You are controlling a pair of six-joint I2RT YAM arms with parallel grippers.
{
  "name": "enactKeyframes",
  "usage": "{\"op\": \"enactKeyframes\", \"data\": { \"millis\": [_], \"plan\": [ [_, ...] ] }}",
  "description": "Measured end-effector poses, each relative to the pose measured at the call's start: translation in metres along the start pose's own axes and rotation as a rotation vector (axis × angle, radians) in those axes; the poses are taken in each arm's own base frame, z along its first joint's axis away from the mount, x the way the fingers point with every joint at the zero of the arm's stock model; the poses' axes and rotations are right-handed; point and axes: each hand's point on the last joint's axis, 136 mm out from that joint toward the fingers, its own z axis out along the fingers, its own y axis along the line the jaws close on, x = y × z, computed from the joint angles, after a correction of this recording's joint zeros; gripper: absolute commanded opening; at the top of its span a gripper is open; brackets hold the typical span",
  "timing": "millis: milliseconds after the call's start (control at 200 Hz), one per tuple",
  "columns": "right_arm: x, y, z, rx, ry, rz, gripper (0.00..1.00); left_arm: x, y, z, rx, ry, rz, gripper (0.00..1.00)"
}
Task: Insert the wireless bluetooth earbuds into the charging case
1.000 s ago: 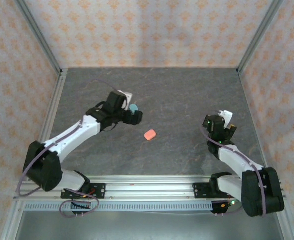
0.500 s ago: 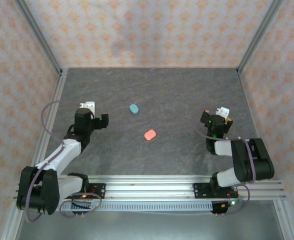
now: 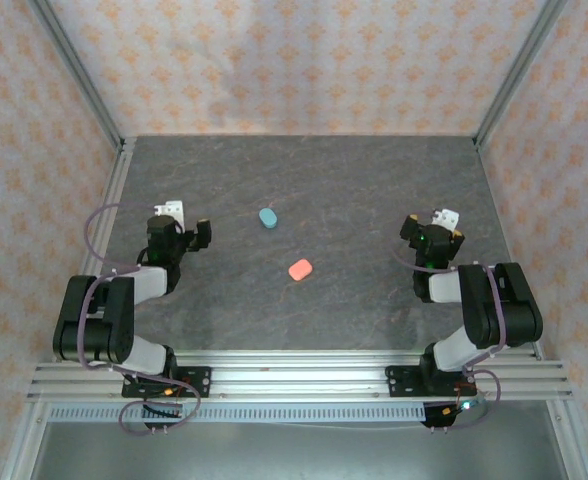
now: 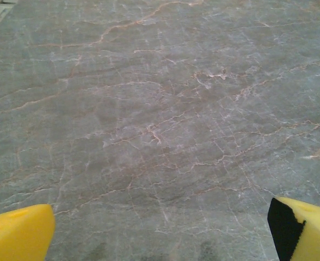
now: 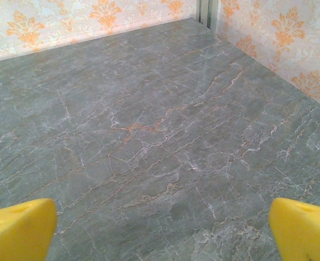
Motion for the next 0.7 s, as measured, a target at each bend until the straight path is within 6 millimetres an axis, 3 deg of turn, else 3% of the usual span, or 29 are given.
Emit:
{"op": "enactKeyframes", "data": {
  "millis": [180,260,701],
  "plan": [
    [0.000,0.001,0.000,-0.007,0.002,-0.001,0.99,-0.008,-0.008,0.000,0.012,-0.053,0.012,1.00],
    [0.001,0.003,0.000,-0.014,0.004,-0.002,0.99,-0.002,-0.013,0.001,0.012,-0.045,0.022,1.00],
    [0.001,0.005,0.000,-0.025,0.006,-0.005,0.99,-0.004,-0.007,0.001,-0.045,-0.060,0.028,1.00]
  ]
}}
